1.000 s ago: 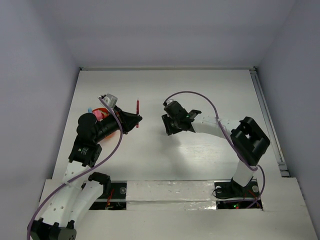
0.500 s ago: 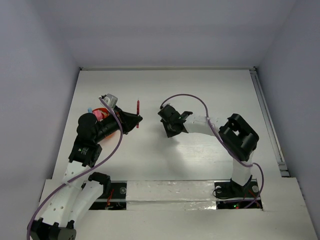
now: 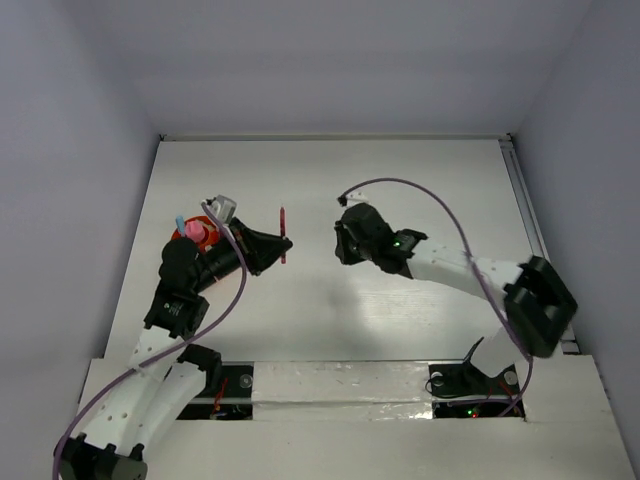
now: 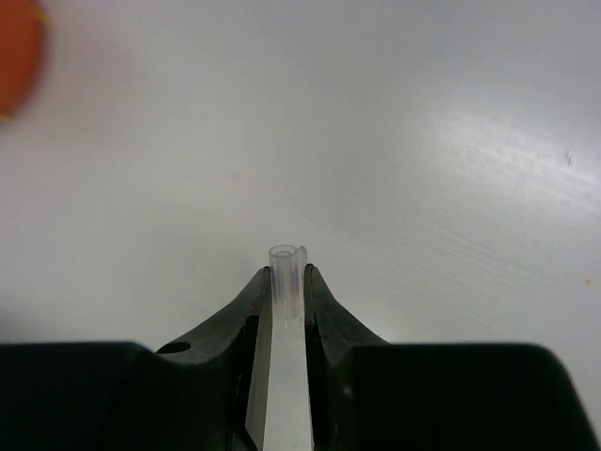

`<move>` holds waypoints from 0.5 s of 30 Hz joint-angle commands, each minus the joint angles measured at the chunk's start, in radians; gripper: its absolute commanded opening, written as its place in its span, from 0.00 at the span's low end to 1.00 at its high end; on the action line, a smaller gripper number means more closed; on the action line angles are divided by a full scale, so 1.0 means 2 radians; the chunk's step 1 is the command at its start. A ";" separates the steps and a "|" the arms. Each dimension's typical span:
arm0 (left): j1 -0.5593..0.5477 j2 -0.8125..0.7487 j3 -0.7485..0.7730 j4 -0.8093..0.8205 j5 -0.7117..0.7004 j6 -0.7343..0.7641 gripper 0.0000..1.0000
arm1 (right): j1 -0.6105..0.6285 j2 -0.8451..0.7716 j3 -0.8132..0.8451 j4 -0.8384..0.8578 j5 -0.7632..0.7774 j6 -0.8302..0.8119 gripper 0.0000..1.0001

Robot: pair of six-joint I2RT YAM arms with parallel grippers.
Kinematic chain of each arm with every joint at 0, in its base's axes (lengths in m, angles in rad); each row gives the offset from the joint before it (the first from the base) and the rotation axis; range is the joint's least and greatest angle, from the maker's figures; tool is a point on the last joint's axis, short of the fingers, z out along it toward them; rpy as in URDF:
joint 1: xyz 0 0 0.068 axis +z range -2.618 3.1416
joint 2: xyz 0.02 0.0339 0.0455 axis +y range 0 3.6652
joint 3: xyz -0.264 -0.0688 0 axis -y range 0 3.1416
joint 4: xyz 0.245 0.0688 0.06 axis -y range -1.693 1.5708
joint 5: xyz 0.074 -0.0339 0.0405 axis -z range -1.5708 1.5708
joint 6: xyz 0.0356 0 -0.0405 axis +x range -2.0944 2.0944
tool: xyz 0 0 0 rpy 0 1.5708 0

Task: Sort the stationery into containers
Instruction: Close the pen cap on the pen.

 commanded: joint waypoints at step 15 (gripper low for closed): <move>-0.195 0.017 -0.073 0.131 -0.159 -0.024 0.00 | 0.006 -0.206 -0.058 0.395 -0.096 0.059 0.00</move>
